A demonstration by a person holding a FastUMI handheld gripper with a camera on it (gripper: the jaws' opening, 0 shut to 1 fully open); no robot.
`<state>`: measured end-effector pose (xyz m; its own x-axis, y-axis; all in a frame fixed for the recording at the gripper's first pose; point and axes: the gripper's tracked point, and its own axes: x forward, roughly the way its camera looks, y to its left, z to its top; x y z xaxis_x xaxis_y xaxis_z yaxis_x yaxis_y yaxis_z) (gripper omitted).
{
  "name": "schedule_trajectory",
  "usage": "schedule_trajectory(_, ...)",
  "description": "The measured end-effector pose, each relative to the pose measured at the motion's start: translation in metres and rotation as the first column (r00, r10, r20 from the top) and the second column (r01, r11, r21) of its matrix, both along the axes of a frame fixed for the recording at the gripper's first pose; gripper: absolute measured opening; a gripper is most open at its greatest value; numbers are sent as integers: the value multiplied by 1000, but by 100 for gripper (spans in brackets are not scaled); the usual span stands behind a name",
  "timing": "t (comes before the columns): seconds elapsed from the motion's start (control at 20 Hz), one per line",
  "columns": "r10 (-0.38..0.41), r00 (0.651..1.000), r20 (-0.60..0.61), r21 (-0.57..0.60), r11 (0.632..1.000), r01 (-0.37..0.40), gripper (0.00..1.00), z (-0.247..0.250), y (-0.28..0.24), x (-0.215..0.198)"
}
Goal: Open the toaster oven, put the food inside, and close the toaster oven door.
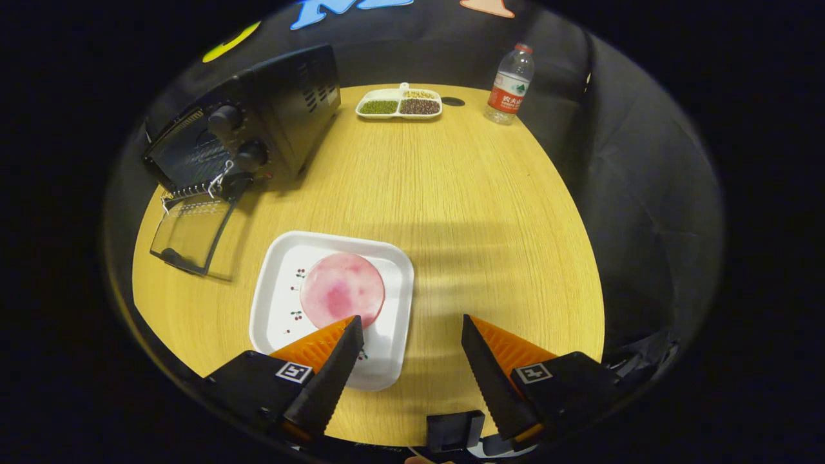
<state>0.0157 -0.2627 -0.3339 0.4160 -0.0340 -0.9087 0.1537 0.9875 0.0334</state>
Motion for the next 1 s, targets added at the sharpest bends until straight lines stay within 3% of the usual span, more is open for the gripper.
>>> schedule_trajectory(0.25, 35, 996, -85, 31, 999, -33, 98, -13, 1, -4)
schedule_trajectory(0.45, 35, 990, -135, 70, 997, -26, 90, -14, 8, -2)
schedule_trajectory(0.65, 5, 983, -183, 172, 985, 27, 63, -15, 21, 0)
schedule_trajectory(0.95, 12, 983, -182, 211, 977, 27, 21, -14, 23, 1)
schedule_trajectory(1.0, -3, 985, -171, 200, 979, 38, 21, -11, 18, 3)
